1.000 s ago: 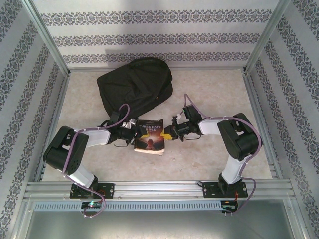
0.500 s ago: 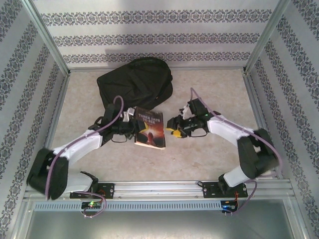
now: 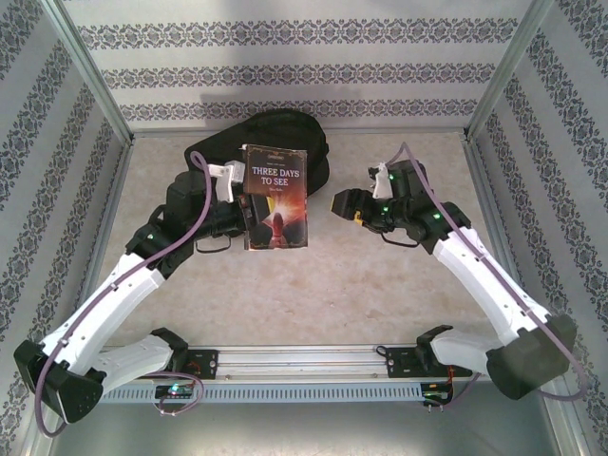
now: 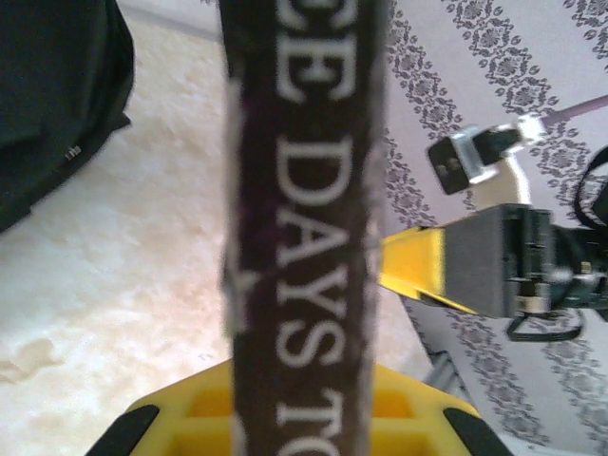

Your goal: Pack the student bag

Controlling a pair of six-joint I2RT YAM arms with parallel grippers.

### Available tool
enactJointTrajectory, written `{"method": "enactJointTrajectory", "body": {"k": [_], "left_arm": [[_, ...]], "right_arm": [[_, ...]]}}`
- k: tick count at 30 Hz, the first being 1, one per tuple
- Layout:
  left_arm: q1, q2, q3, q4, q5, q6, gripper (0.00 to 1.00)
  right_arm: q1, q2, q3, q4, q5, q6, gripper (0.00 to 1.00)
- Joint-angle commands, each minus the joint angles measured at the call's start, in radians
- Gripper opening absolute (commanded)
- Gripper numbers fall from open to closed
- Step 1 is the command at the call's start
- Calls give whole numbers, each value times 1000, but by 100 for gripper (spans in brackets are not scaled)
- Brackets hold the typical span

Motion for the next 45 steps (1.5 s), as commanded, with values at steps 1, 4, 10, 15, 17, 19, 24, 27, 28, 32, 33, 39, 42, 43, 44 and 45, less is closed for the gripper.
{"method": "enactJointTrajectory", "body": {"k": [1, 4, 10, 15, 17, 19, 24, 27, 28, 32, 33, 39, 42, 43, 44, 45], "left_arm": [[-8, -45, -9, 146, -142, 12, 0], [-13, -55, -113, 462, -297, -231, 0], [-62, 93, -68, 811, -551, -439, 0], [-72, 194, -54, 998, -624, -515, 0], [-75, 216, -39, 1014, -628, -538, 0], [-80, 230, -28, 1020, -635, -573, 0], [-92, 225, 13, 962, -654, -604, 0], [-96, 218, 31, 913, -656, -638, 0], [-96, 215, 37, 900, -655, -643, 0], [-108, 196, 41, 857, -653, -642, 0], [-111, 193, 39, 850, -653, -639, 0], [-125, 174, 18, 810, -677, -643, 0], [-133, 171, 12, 801, -689, -641, 0], [-133, 170, 11, 800, -689, -638, 0], [-135, 170, 10, 797, -688, -633, 0], [-137, 168, 9, 790, -690, -630, 0]], "right_arm": [[17, -76, 3, 90, -19, -24, 76], [21, -90, -27, 210, -60, 76, 77], [62, -87, -111, 627, -27, 468, 83], [116, 14, -80, 829, 11, 686, 89], [137, 60, -50, 864, 24, 724, 90], [164, 96, -24, 884, 56, 730, 91], [195, 152, -1, 878, 139, 739, 91], [201, 178, -7, 912, 174, 744, 90], [201, 186, -6, 922, 183, 749, 90], [199, 237, 14, 1014, 198, 761, 84], [198, 252, 27, 1030, 194, 765, 83], [199, 320, 73, 1136, 175, 820, 64], [204, 333, 76, 1156, 172, 833, 47], [206, 335, 73, 1159, 175, 836, 42], [207, 337, 71, 1159, 177, 837, 38], [208, 337, 69, 1159, 178, 838, 36]]}}
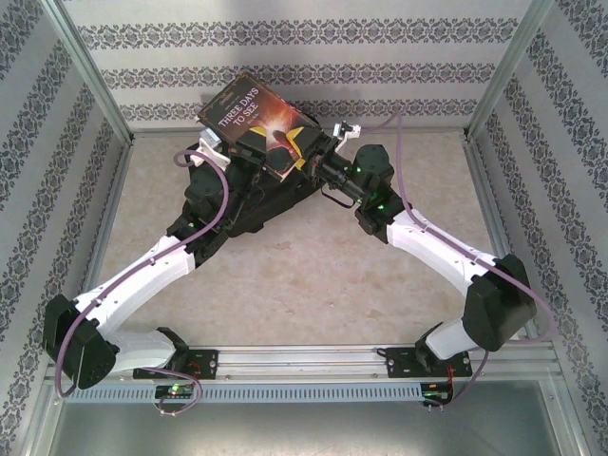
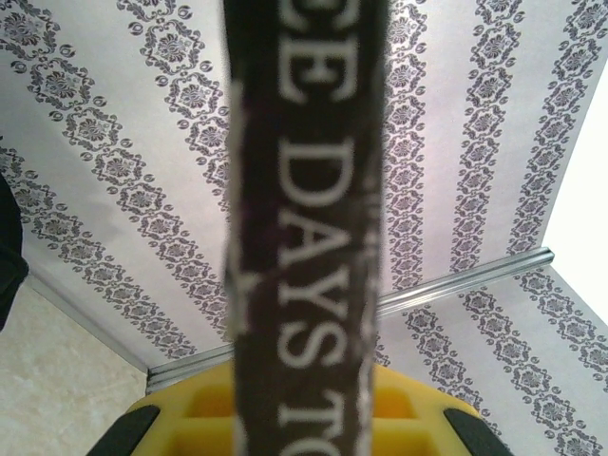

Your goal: Pack the student bag

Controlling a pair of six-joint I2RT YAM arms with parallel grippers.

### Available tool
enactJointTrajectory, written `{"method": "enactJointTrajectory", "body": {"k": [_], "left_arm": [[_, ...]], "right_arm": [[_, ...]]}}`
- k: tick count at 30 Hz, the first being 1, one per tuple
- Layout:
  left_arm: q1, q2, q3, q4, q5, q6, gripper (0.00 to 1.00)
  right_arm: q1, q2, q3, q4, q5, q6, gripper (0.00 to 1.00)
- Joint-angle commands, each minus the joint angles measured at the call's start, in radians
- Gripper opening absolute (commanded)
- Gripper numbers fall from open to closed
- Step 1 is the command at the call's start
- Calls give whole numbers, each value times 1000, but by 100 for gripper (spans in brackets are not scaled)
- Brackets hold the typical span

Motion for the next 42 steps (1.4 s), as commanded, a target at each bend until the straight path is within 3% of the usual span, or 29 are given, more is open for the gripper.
{"method": "enactJointTrajectory", "body": {"k": [1, 11, 14, 16, 21, 23, 28, 31, 36, 42], "left_arm": [[-21, -45, 10, 29, -15, -7, 0], [-33, -46, 4, -23, -28, -7, 0], [-34, -44, 14, -62, -24, -11, 0], [-34, -43, 27, -110, -20, -13, 3], [-20, -64, 97, -373, -9, 81, 58], [-9, -60, 141, -485, 51, 192, 69], [-8, 64, 325, -933, 149, 434, 74], [-8, 161, 390, -1080, 112, 506, 75], [-10, 351, 507, -1129, 77, 701, 75], [1, 622, 719, -1157, -75, 873, 77]], "right_arm": [[13, 15, 23, 54, 16, 14, 34], [22, 18, 40, 33, -2, -12, 21], [21, 3, 31, -5, 3, -34, 2], [14, -13, 20, -31, 5, -52, 0], [-74, -155, -61, -216, 50, -146, 0], [-118, -226, -78, -400, 69, -221, 0], [-223, -386, -87, -938, 160, -435, 0], [-255, -490, -134, -1079, 241, -515, 0], [-291, -560, -162, -1218, 276, -553, 0], [-317, -579, -70, -1370, 304, -670, 0]]}}
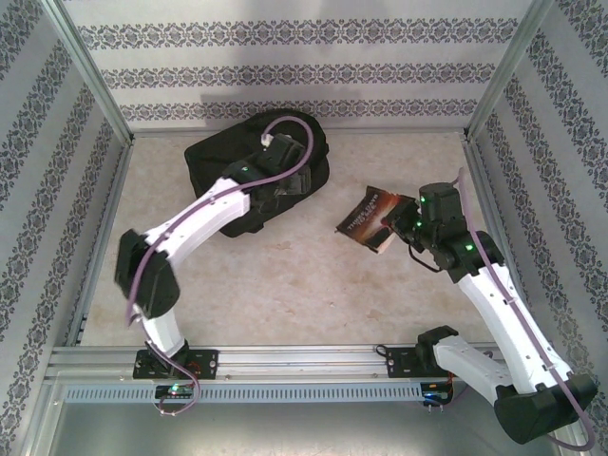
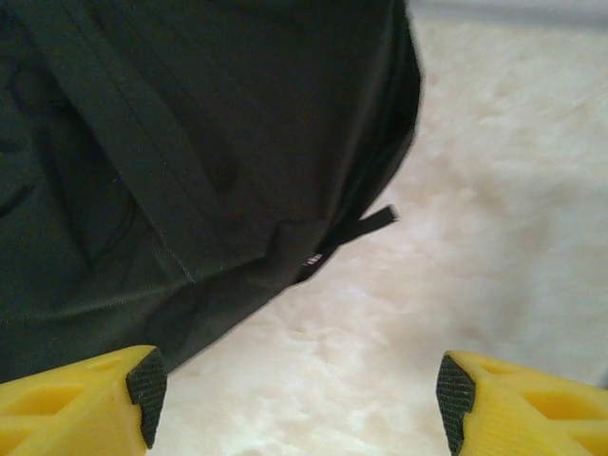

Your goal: Pack the student bag

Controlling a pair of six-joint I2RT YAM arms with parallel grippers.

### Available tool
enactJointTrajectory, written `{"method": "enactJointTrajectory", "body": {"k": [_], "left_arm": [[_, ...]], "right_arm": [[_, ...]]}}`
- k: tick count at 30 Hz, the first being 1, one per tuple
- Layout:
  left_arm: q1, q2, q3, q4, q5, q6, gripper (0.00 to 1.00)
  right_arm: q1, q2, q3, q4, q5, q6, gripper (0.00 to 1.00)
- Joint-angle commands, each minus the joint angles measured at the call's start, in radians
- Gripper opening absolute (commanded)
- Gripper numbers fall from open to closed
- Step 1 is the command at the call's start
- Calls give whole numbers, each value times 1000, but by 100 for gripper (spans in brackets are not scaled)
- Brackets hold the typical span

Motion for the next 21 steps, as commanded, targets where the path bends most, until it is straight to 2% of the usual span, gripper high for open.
{"method": "enactJointTrajectory", "body": {"k": [1, 3, 6, 10, 12, 17, 19, 21], "left_arm": [[22, 114, 144, -94, -121, 133, 77], [46, 203, 248, -174, -166, 54, 78], [93, 309, 390, -303, -171, -119, 78], [135, 328, 396, -285, -110, -254, 79], [160, 304, 358, -238, -69, -290, 80], [273, 193, 126, -6, 128, -428, 80], [311, 179, 43, 120, 226, -460, 78], [330, 190, 22, 173, 285, -478, 76]], "right_arm": [[-19, -30, 96, -98, 44, -115, 0], [-28, -35, 113, -129, 45, -135, 0], [-44, -39, 120, -158, 34, -143, 0], [-50, -38, 106, -165, 19, -139, 0], [-55, -37, 99, -163, 10, -134, 0], [-59, -25, 76, -138, -21, -117, 0], [-63, -21, 61, -113, -51, -111, 0], [-66, -18, 46, -95, -71, -100, 0]]}}
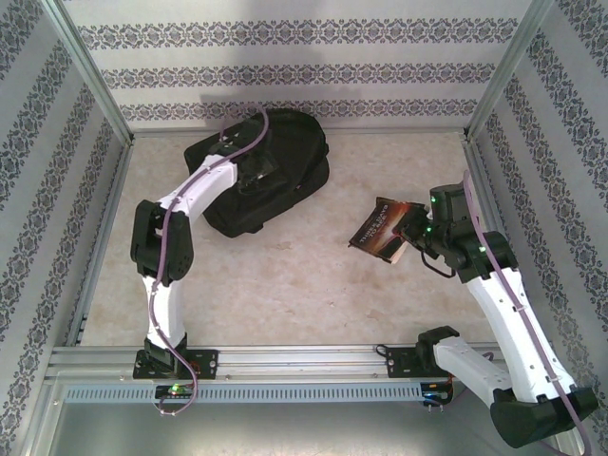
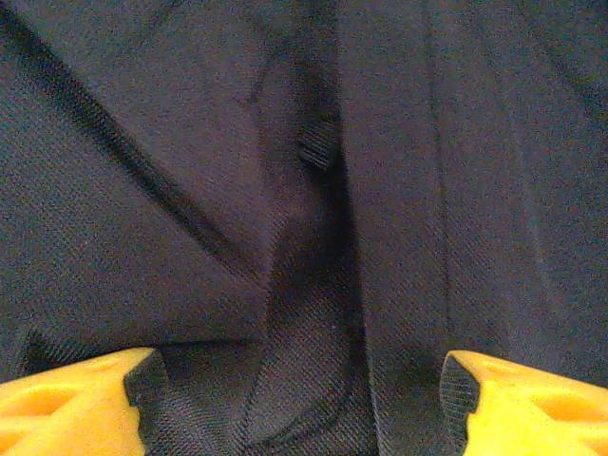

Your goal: Pack the student bag

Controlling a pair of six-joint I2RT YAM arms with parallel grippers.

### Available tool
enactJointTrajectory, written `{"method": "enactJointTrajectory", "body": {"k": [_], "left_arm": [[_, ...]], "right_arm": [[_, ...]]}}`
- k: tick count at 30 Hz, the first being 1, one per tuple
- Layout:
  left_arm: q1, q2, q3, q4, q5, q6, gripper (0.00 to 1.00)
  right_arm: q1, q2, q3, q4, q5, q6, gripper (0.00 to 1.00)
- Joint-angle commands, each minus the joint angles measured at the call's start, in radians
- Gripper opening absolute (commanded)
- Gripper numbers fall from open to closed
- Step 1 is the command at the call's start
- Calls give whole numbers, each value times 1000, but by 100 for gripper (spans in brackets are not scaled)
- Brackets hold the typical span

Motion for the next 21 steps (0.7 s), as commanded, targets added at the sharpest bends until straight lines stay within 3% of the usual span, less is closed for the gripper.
{"method": "enactJointTrajectory", "body": {"k": [1, 8, 12, 21], "left_arm": [[43, -7, -52, 179, 147, -94, 76], [48, 25, -54, 307, 263, -103, 69], [45, 41, 7, 271, 301, -80, 60], [39, 14, 17, 167, 276, -62, 47]], "right_arm": [[-13, 3, -24, 74, -55, 16, 0], [-23, 5, -58, 89, -89, 25, 0], [-24, 7, -65, 93, -96, 25, 0], [-26, 4, -76, 99, -90, 25, 0]]}}
